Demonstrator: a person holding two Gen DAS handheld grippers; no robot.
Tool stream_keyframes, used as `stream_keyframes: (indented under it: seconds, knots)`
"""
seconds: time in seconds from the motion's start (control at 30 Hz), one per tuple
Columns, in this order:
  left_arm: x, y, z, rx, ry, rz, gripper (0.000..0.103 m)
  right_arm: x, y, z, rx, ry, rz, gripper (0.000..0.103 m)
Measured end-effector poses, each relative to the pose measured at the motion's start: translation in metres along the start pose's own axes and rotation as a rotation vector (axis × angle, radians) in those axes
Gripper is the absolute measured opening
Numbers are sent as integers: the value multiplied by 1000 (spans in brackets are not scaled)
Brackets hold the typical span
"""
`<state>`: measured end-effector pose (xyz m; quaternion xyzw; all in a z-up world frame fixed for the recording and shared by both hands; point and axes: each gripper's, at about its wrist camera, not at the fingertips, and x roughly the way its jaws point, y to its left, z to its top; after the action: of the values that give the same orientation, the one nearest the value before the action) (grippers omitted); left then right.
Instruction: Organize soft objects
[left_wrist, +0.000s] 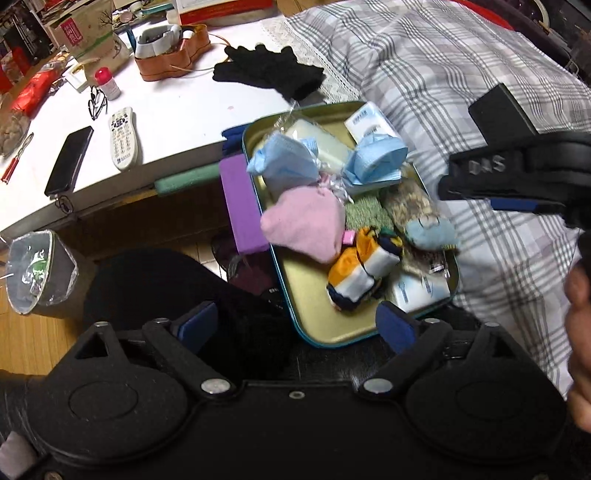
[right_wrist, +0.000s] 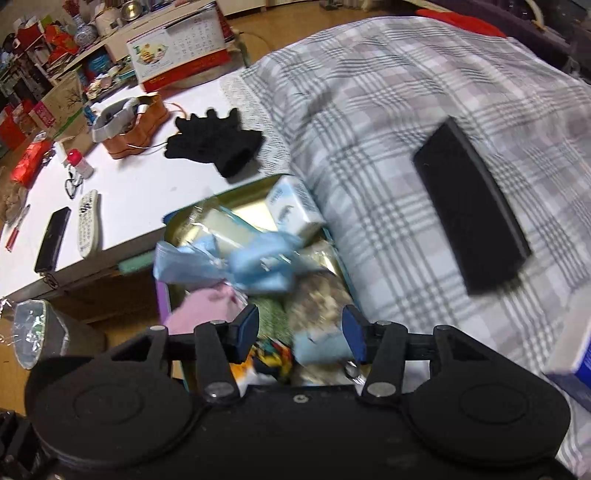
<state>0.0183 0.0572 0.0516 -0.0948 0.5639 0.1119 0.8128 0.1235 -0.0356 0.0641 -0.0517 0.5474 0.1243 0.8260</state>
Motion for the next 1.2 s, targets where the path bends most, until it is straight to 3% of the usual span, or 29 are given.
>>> stream_keyframes:
  seconds: [0.33,0.77,1.2]
  knots:
    - [-11,-21,-35,15,-37,36,94,-37,-41,-65,57,-13,-83,52]
    - [-26,-35,-69,19,-101,0,96,-64,-51,-136,68,-46,-144,54]
    - [-15,-30,-79,37,-70,-14,96,-60,-51,-155,81,-15,-163,55]
